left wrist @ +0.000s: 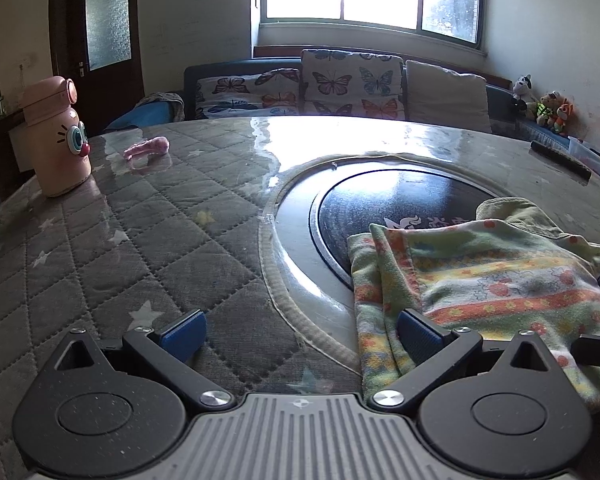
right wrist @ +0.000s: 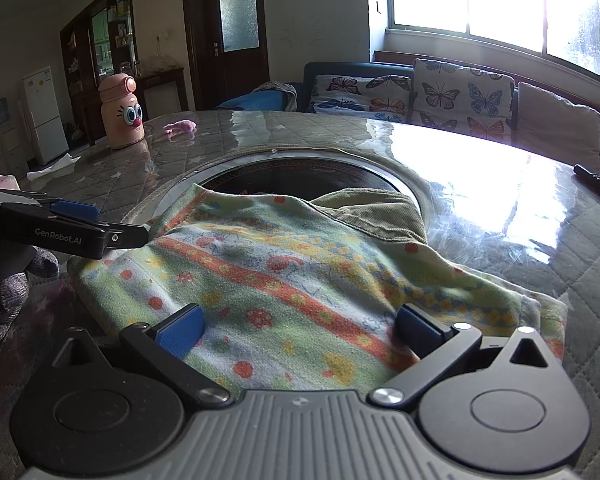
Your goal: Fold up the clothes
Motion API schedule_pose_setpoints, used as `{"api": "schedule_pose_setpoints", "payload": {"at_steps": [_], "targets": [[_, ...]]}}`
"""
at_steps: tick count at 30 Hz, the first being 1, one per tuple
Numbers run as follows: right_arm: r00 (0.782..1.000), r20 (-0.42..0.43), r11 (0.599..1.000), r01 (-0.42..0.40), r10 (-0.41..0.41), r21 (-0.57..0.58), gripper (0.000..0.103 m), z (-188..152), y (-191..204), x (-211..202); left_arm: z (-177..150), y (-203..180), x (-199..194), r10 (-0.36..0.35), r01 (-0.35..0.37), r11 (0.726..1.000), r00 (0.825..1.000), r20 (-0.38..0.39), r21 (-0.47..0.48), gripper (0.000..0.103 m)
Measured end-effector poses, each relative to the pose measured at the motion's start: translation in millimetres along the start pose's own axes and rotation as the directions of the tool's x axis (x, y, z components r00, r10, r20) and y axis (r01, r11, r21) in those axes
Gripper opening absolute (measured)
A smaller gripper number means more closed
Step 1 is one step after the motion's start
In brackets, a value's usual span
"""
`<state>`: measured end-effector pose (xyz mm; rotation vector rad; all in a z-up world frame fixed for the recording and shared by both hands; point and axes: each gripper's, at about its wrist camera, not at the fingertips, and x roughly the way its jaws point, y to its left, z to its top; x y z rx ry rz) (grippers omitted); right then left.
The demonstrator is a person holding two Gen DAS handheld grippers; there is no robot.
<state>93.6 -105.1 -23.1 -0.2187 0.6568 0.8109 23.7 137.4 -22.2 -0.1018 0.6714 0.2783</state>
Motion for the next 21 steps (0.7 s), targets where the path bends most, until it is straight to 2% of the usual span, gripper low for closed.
{"api": "schedule_pose_setpoints", "payload": {"at_steps": [21], "targets": [[1.000, -0.001, 1.000, -0.001, 0.001, 0.000, 0.103, -0.4, -0.5, -1.2, 1.1, -2.8, 0.7, 0.016, -0.016, 1.000, 1.000, -0.003, -0.008, 0.103]]}}
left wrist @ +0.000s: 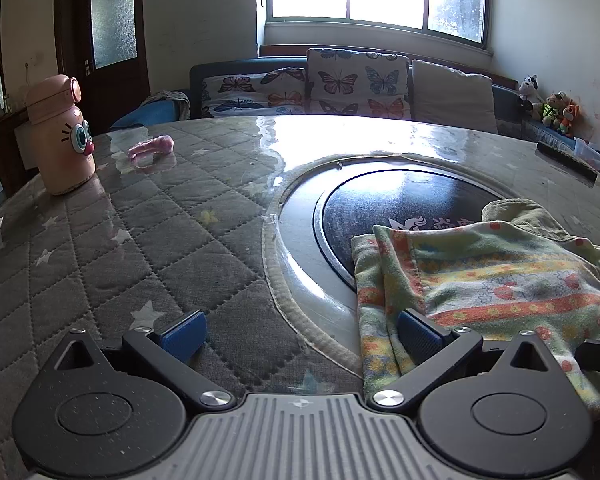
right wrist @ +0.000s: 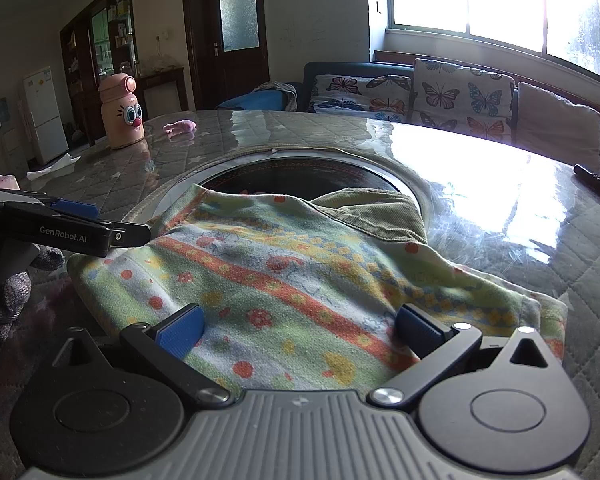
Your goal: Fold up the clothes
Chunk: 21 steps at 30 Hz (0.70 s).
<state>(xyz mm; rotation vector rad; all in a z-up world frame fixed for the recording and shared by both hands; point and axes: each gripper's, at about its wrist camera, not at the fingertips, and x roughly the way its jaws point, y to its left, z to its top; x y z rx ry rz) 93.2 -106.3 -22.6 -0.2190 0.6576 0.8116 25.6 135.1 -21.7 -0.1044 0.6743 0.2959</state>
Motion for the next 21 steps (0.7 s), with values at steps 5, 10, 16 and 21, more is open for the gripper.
{"api": "schedule_pose_setpoints", "payload": {"at_steps": [5, 10, 16, 21], "targets": [[1.000, 0.000, 1.000, 0.000, 0.000, -0.001, 0.103, 0.1, -0.7, -0.2, 0.8, 1.6, 0.9, -0.001, 0.001, 1.000, 1.000, -0.001, -0.002, 0.103], [1.000, -0.002, 1.000, 0.004, -0.004, -0.006, 0.103, -0.1, -0.1, 0.1, 0.8, 2.5, 1.2, -0.001, 0.001, 1.000, 1.000, -0.001, 0.000, 0.103], [1.000, -0.002, 1.000, 0.004, -0.004, -0.006, 0.103, 0.0, 0.4, 0.4, 0.7, 2.7, 1.3, -0.001, 0.001, 1.000, 1.000, -0.001, 0.000, 0.103], [1.000, -0.002, 1.000, 0.004, -0.004, -0.006, 0.103, 0.1, 0.4, 0.4, 0.5, 3.0, 1.2, 0.000, 0.000, 1.000, 1.000, -0.002, 0.002, 0.103]]}}
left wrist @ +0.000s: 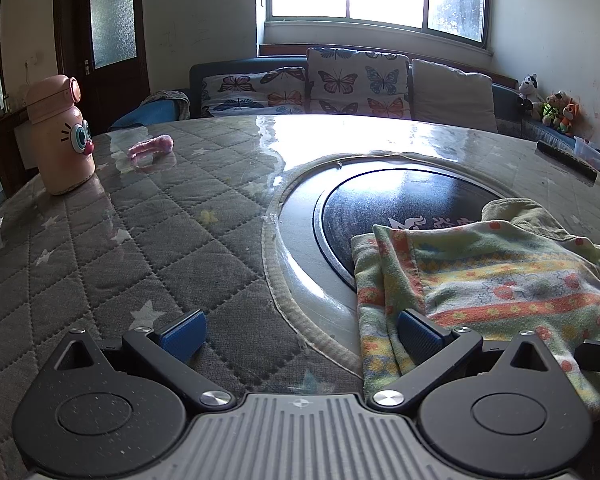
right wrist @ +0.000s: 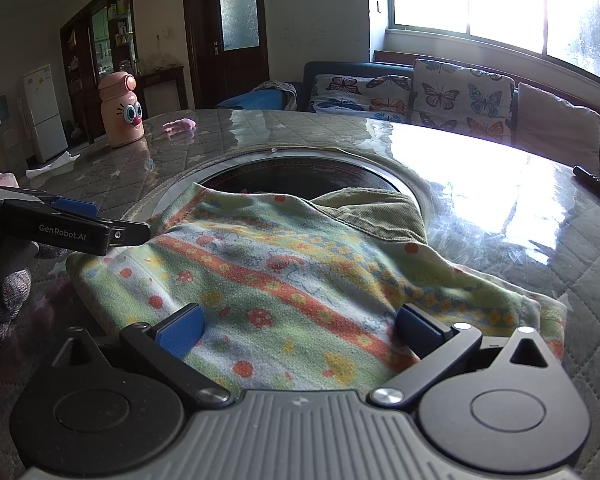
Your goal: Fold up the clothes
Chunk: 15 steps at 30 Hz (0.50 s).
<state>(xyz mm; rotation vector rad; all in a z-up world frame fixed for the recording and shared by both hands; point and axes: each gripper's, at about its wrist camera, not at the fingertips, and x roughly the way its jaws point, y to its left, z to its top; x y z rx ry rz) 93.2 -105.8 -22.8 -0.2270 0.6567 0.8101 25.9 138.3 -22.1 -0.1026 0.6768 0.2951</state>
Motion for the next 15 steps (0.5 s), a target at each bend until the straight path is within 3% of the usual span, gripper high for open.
{"api": "schedule_pose_setpoints", "payload": {"at_steps": [15], "targets": [[1.000, -0.008, 1.000, 0.016, -0.017, -0.013, 0.103, 1.1, 2.4, 1.2, 0.3, 1.4, 1.4, -0.004, 0.004, 1.000, 1.000, -0.002, 0.003, 0.103]]}}
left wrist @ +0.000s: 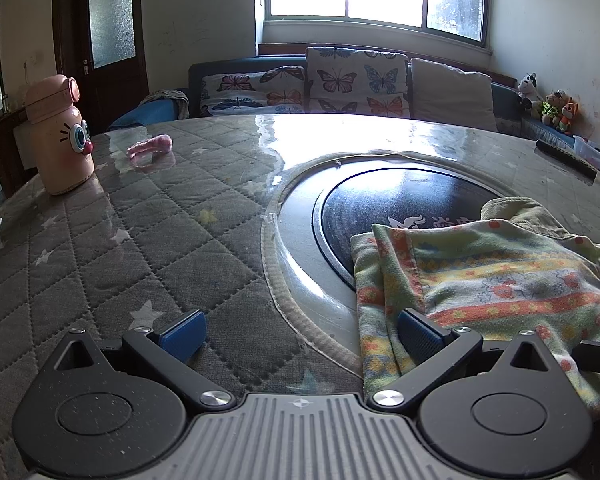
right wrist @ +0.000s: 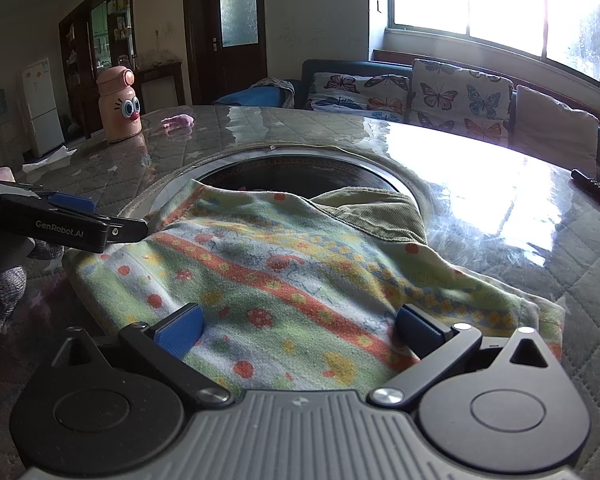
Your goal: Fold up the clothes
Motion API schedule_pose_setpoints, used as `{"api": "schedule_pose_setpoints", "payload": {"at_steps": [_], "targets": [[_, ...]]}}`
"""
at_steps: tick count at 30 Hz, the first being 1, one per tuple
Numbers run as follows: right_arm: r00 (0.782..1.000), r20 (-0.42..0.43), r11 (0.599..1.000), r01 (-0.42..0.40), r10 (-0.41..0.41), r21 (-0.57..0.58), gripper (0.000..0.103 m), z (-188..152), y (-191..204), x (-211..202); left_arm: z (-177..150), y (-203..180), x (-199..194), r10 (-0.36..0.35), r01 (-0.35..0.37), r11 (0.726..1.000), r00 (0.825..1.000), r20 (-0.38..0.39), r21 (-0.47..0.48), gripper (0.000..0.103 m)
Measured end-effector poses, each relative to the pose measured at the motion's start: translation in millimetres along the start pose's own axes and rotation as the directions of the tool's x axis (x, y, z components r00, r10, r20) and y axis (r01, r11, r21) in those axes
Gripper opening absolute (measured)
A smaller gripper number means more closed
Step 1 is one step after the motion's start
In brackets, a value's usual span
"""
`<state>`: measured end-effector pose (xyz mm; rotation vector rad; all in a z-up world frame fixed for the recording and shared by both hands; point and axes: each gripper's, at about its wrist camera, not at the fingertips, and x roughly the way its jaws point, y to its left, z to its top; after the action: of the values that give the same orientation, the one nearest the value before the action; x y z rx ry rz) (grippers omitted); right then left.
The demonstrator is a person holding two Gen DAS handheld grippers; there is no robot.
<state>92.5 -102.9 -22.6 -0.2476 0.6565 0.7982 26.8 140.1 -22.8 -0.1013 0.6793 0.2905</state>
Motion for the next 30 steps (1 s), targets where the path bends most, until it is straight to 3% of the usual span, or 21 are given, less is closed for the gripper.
{"api": "schedule_pose_setpoints", "payload": {"at_steps": [13, 15, 18, 24, 30], "targets": [[1.000, -0.004, 1.000, 0.004, -0.004, -0.006, 0.103, 3.5, 0.1, -4.1, 1.5, 1.6, -1.8, 0.001, -0.001, 1.000, 1.000, -0.003, -0.012, 0.103], [1.000, 0.024, 1.000, 0.020, -0.020, -0.007, 0.103, 5.6, 0.9, -13.1, 3.3, 1.7, -8.4, 0.033, -0.033, 0.999, 0.999, 0.007, -0.026, 0.103], [0.998, 0.060, 0.999, 0.034, -0.034, 0.000, 0.103, 6.6, 0.7, -25.3, 3.7, -1.2, -23.6, 0.024, -0.023, 0.999, 0.999, 0.034, -0.039, 0.103], [0.984, 0.070, 0.986, 0.166, -0.166, 0.012, 0.103, 2.2, -5.6, -39.2, 3.9, -25.3, -36.0, -0.011, 0.011, 1.000, 0.999, 0.050, 0.003, 0.103], [0.978, 0.036, 0.978, 0.208, -0.207, -0.005, 0.103, -13.7, -6.5, -39.2, -7.6, -45.1, -35.2, 0.006, -0.010, 0.996, 0.999, 0.045, 0.091, 0.103]]}}
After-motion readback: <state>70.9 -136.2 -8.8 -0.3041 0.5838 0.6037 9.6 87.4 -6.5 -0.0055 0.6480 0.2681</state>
